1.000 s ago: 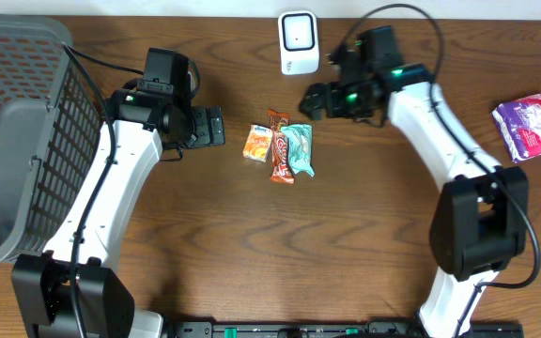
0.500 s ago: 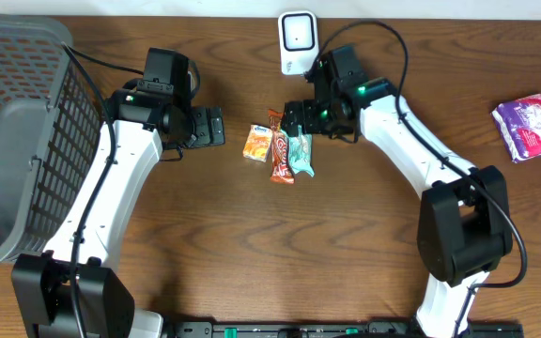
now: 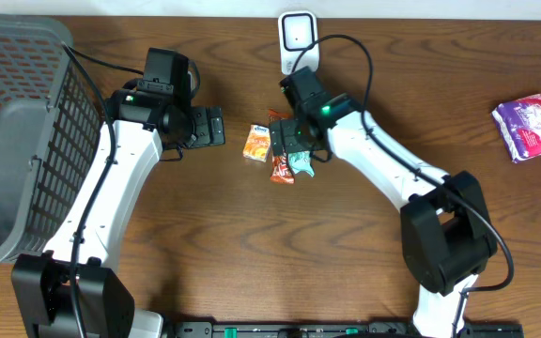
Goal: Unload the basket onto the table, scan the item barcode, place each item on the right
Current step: 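Lower the right gripper onto the green wipes pouch and grasp it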
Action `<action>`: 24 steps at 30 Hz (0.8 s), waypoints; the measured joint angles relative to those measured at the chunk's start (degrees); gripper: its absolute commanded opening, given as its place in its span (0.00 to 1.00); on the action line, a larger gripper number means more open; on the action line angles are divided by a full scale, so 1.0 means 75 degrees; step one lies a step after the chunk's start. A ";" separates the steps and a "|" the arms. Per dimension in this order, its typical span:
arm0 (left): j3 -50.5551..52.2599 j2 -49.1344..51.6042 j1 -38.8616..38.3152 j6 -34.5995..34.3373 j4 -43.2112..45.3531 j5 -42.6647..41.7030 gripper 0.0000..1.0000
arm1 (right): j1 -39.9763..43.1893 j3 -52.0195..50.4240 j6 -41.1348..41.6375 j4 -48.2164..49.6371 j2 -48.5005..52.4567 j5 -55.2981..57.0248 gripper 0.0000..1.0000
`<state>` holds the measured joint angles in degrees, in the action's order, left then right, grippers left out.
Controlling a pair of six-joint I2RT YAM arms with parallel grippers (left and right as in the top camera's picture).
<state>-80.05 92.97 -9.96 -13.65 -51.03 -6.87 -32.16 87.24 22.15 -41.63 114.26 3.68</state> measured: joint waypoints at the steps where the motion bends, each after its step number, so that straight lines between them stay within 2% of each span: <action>1: 0.0000 0.0000 0.0000 0.0000 0.0000 0.0000 0.98 | -0.0061 0.0000 0.0003 0.0017 0.0000 0.0111 0.99; 12: 0.0000 0.0000 0.0000 0.0000 0.0003 0.0000 0.98 | -0.0309 -0.0003 0.0093 0.0093 0.0000 0.0627 0.69; 17: 0.0000 0.0000 0.0000 0.0000 0.0003 0.0003 0.98 | -0.0682 -0.0073 0.0117 0.0102 0.0003 0.1078 0.69; 24: 0.0000 0.0000 0.0000 0.0000 0.0003 0.0003 0.98 | -0.1052 -0.0347 0.0119 0.0131 0.0032 0.1827 0.64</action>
<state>-80.05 92.97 -9.96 -13.65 -51.00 -6.85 -40.05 84.64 23.05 -40.64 114.50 17.39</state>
